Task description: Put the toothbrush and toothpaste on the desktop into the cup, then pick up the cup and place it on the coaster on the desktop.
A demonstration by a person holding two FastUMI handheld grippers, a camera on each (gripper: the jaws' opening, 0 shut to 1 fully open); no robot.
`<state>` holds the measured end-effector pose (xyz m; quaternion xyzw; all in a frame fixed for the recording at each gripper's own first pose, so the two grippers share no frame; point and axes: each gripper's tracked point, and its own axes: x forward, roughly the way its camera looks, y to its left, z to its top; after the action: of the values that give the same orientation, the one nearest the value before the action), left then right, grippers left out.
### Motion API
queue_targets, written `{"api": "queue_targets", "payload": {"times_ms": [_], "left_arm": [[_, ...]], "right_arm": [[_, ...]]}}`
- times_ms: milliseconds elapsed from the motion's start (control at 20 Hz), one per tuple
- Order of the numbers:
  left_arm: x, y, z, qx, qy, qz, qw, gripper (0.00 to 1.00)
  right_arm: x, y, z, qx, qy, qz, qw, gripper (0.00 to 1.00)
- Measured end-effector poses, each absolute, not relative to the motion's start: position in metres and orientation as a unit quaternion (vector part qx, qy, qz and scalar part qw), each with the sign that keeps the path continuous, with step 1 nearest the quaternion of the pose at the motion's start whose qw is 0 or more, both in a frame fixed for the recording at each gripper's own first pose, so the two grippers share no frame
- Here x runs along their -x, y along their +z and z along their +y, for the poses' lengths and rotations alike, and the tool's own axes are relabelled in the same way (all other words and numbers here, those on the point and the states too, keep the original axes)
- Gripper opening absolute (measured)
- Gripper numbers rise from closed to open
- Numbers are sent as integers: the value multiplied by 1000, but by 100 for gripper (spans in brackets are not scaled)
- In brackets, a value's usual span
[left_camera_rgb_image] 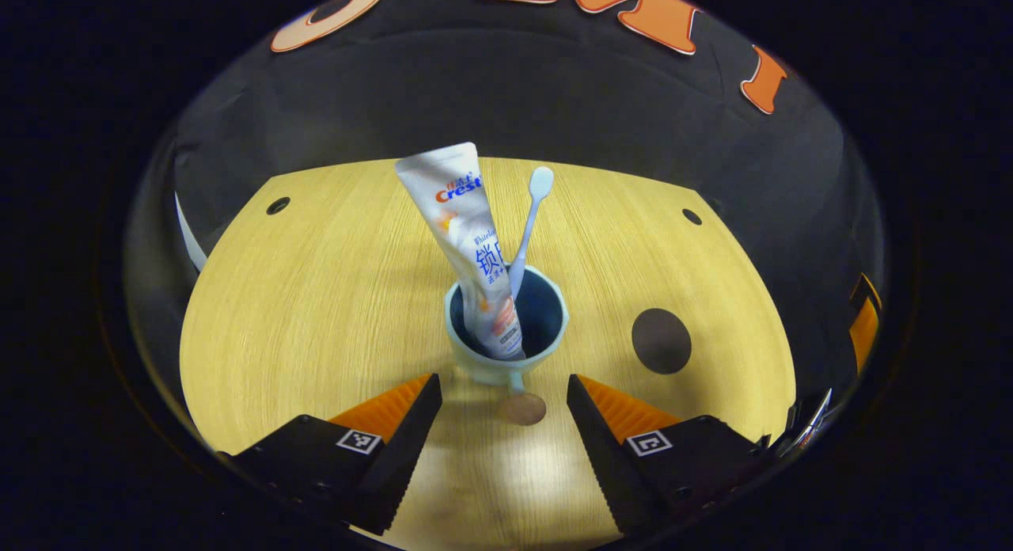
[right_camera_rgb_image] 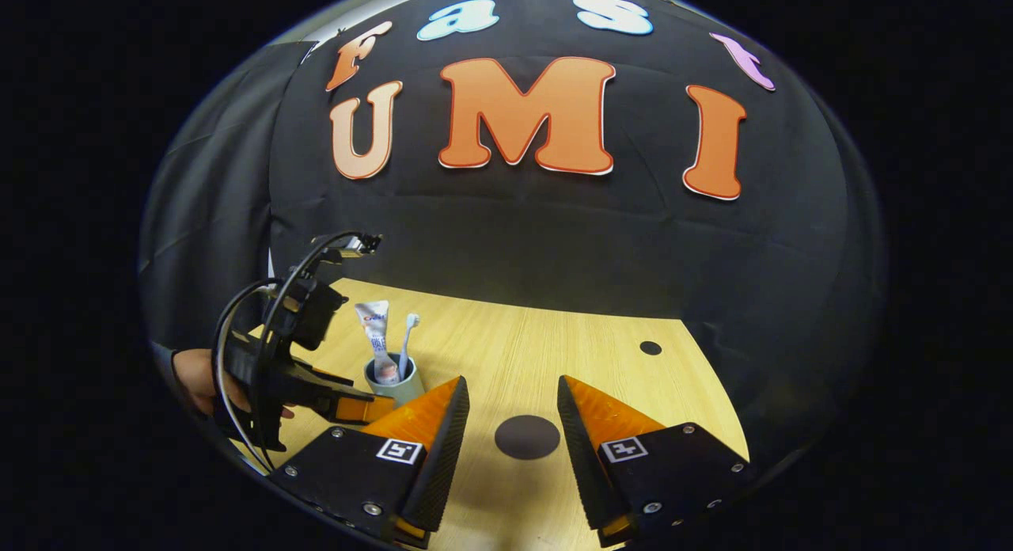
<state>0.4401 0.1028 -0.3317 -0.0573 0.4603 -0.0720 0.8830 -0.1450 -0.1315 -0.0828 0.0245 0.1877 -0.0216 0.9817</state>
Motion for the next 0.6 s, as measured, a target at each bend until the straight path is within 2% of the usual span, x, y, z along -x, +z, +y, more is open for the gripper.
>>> {"api": "queue_targets", "payload": {"times_ms": [200, 350, 500, 550, 600], "left_arm": [[-440, -348, 103, 53, -60, 498, 864, 93], [-441, -355, 100, 47, -55, 514, 855, 83], [-443, -356, 97, 37, -51, 523, 850, 52], [-442, -357, 97, 32, -46, 525, 849, 47], [-441, -357, 97, 27, -43, 529, 847, 31]], "right_arm": [[158, -91, -141, -37, -34, 197, 979, 67], [166, -96, -146, -45, -43, 204, 977, 67], [171, -99, -149, -54, -47, 209, 975, 67], [173, -101, -149, -55, -48, 210, 975, 67], [174, -102, -150, -56, -49, 210, 975, 68]]}}
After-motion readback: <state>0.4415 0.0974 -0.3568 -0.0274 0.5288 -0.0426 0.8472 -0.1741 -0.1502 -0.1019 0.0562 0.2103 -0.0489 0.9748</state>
